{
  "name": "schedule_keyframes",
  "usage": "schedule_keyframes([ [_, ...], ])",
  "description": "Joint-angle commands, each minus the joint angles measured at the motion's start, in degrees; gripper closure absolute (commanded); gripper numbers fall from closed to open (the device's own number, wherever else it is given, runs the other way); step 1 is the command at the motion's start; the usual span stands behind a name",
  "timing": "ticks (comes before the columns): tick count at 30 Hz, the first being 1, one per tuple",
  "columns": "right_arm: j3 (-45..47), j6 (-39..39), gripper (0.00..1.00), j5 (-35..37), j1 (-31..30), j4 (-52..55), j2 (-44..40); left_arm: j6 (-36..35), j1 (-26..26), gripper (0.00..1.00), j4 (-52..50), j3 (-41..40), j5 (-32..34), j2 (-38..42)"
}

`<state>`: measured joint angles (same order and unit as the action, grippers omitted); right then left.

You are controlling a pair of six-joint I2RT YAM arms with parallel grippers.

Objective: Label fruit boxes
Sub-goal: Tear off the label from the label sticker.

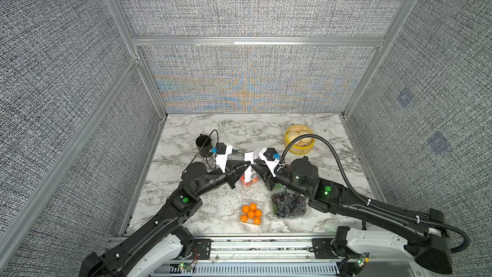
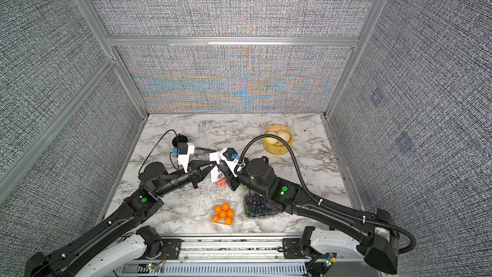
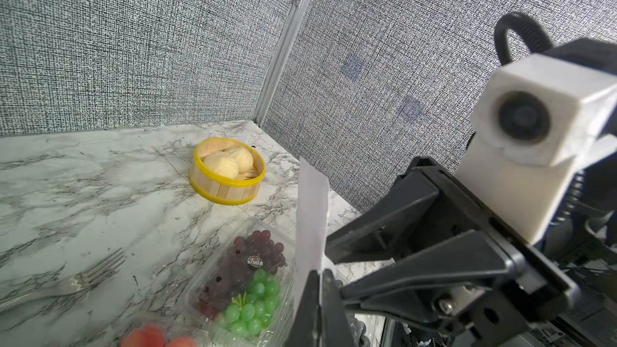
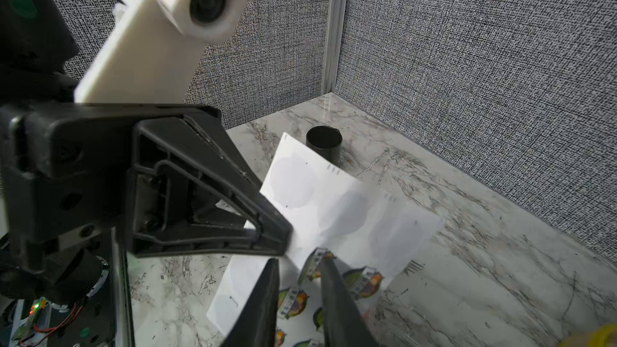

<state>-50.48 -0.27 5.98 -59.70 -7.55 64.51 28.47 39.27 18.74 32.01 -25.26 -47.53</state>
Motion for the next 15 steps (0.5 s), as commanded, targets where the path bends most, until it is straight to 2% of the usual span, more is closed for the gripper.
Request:
schedule_keyframes([
  [1,-0.03,-0.61,0.87,1.86,-0.07,-2.33,0.18,-0.87,-0.07,1.0,1.03,0.01,-1.02,0.22],
  [4,0.45,-0.61,0.99,3.29,-0.06,-2.52,0.0,-0.91,-0.04,1.0,1.03,-0.24,-0.7,0.64],
  [5,0.67,-0.67,1.0,3.5,-0.06,-2.78,0.0,-0.91,-0.01,1.0,1.03,-0.28,-0.67,0.68],
  [11,1.42,-0.34,1.0,3.84,0.02,-2.36,-0.67,-0.87,0.0,1.0,1.0,-0.58,-0.51,1.01],
  [15,2.51,-0.42,1.0,5.24,0.02,-1.7,-1.99,-0.65,-0.05,1.0,-1.01,-0.6,2.93,1.61],
])
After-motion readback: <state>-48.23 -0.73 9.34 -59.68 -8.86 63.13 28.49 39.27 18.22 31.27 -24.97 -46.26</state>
